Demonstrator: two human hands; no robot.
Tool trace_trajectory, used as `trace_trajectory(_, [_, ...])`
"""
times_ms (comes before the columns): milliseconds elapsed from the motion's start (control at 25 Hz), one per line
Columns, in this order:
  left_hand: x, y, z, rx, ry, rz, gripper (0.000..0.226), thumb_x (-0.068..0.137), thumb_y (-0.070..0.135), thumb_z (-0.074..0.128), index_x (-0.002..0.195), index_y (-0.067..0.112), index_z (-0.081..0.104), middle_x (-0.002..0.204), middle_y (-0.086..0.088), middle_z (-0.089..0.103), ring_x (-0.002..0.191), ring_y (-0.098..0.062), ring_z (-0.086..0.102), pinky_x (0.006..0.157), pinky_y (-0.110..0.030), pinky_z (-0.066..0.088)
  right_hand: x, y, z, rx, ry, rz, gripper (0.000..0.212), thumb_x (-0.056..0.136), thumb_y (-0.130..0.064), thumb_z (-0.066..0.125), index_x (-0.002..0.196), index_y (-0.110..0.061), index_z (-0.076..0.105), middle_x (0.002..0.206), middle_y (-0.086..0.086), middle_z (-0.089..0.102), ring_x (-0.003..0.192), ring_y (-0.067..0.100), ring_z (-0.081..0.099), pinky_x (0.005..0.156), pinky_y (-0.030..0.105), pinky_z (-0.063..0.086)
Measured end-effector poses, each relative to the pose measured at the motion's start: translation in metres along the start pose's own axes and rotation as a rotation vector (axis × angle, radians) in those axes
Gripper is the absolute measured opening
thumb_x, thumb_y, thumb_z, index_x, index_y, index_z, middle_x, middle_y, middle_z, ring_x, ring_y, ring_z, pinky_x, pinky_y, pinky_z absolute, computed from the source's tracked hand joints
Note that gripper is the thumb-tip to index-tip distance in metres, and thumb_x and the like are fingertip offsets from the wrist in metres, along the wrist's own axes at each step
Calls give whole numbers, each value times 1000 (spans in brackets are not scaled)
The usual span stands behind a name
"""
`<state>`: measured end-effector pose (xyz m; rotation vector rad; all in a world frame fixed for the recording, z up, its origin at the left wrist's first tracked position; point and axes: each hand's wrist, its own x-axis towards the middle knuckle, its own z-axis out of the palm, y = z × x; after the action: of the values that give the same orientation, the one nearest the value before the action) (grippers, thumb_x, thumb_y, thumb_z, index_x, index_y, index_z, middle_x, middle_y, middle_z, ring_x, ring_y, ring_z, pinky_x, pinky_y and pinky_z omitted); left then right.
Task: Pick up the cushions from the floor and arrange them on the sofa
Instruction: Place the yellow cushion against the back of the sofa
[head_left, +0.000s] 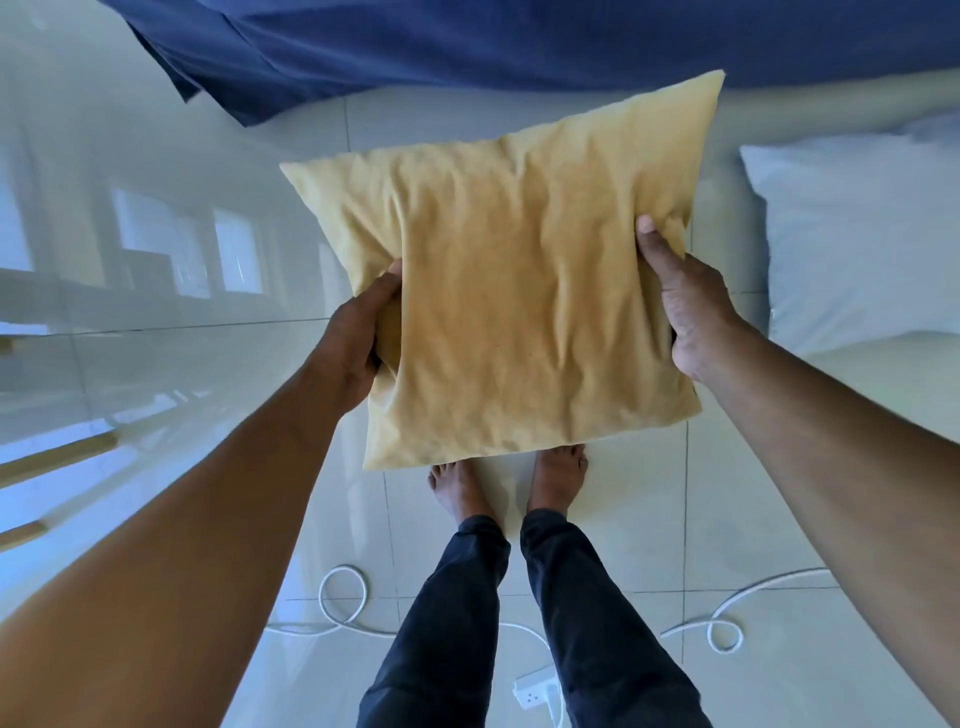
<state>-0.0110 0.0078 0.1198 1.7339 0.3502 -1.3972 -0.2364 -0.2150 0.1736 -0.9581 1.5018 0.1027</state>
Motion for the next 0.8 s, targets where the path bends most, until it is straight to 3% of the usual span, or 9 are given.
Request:
trace_trajectory(120, [-73,33,-2,-19,8,52,57,89,60,73,135,26,72,125,3,81,119,-18,75,102,-38,57,-36,-24,-3,90,-25,-48,77,65,-80,79,120,-27,72,119,-11,76,114,12,69,104,38,51])
trace_trajectory(200, [-121,57,-3,-28,14,95,60,87,60,74,137,26,70,125,4,81,119,-18,75,99,-38,58,-73,-47,-16,97,-25,-95,80,64,-80,79,124,-27,73,120,-11,78,115,12,70,108,40,52])
trace_trajectory(400, [-232,124,-4,-38,44,235,65,83,59,77,137,25,68,125,3,81,118,-20,76,102,-44,59,-173,-110,-46,151,-18,-231,87,55,-84,82,121,-28,75,119,-10,80,115,15,73,108,45,53])
trace_trajectory(600, [-337,181,3,-28,48,370,71,79,63,79,138,26,67,124,4,81,117,-21,76,103,-46,58,-273,-169,-76,265,-47,-386,65,66,-73,84,117,-34,72,122,-12,78,116,12,72,110,45,53])
trace_trajectory(800, [-405,223,13,-59,63,483,82,72,65,82,141,24,65,126,2,80,118,-23,75,102,-47,59,-330,-217,-93,300,-101,-521,72,66,-72,85,124,-32,71,124,-12,77,121,12,69,114,46,50])
